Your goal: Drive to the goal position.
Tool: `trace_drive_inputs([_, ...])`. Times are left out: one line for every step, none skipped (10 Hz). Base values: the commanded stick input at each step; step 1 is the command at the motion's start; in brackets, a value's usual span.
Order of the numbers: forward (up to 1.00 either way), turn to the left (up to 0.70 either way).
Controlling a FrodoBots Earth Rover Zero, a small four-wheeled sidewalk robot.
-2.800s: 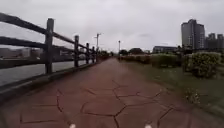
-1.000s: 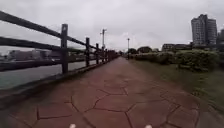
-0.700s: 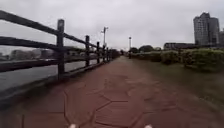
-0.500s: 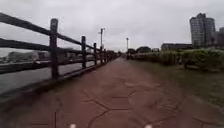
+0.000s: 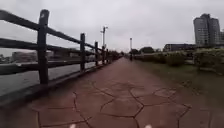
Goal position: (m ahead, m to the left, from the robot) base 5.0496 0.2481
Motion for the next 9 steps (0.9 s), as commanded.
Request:
trace_drive_inputs([1.00, -0.40])
trace_drive_inputs([1.00, -0.40])
trace_drive_inputs([1.00, -0.40])
trace_drive_inputs([1.00, -0.40])
trace_drive_inputs([1.00, -0.40])
trace_drive_inputs([1.00, -0.40])
trace_drive_inputs([1.00, -0.40])
trace_drive_inputs([1.00, 0.00])
trace_drive_inputs([1.00, 0.00])
